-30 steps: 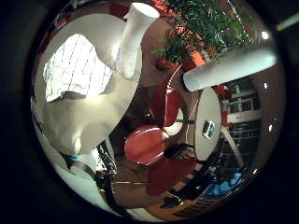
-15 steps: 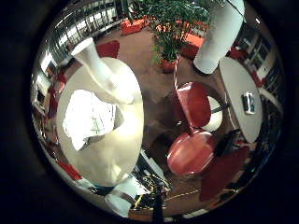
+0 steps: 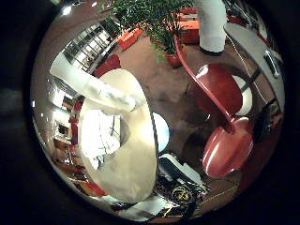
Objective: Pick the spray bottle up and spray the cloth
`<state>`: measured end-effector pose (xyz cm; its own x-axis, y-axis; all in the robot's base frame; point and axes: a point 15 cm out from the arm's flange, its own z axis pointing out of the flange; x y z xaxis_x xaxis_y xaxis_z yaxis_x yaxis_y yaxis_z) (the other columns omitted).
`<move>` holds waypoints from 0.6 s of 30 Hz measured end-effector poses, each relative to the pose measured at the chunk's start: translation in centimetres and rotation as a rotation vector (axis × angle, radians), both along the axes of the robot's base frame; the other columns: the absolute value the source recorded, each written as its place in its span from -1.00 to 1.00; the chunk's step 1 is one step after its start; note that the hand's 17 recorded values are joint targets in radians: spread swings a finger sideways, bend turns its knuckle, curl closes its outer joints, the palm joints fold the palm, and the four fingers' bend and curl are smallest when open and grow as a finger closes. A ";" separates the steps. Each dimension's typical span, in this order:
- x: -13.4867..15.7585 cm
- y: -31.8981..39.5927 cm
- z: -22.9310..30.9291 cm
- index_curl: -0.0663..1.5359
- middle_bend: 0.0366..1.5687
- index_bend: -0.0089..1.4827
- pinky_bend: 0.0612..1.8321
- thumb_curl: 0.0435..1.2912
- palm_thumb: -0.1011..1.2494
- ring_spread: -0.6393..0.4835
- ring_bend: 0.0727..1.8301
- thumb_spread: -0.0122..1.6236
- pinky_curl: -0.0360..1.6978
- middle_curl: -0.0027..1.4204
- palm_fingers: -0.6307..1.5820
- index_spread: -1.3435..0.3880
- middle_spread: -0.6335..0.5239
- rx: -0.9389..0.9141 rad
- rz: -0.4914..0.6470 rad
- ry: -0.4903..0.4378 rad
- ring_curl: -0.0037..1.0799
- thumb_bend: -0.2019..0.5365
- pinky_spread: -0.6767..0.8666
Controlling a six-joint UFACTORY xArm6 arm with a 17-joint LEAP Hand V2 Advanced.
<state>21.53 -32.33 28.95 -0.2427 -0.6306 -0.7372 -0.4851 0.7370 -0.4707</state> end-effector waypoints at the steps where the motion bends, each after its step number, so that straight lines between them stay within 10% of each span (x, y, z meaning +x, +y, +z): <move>1: 0.1 -0.1 -0.5 -0.60 -0.71 -0.80 -0.54 -0.59 -0.06 0.54 -0.53 0.41 -0.61 -0.47 -0.34 0.39 0.41 0.014 -0.001 -0.007 -0.46 -0.51 0.42; 18: 6.0 0.3 -4.8 -0.60 -0.72 -0.79 -0.58 -0.61 -0.14 0.56 -0.52 0.35 -0.62 -0.49 -0.35 0.42 0.46 0.181 0.038 -0.108 -0.48 -0.51 0.41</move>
<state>27.49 -31.99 24.18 -0.1351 -0.4927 -0.8597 -0.4682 0.7964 -0.3828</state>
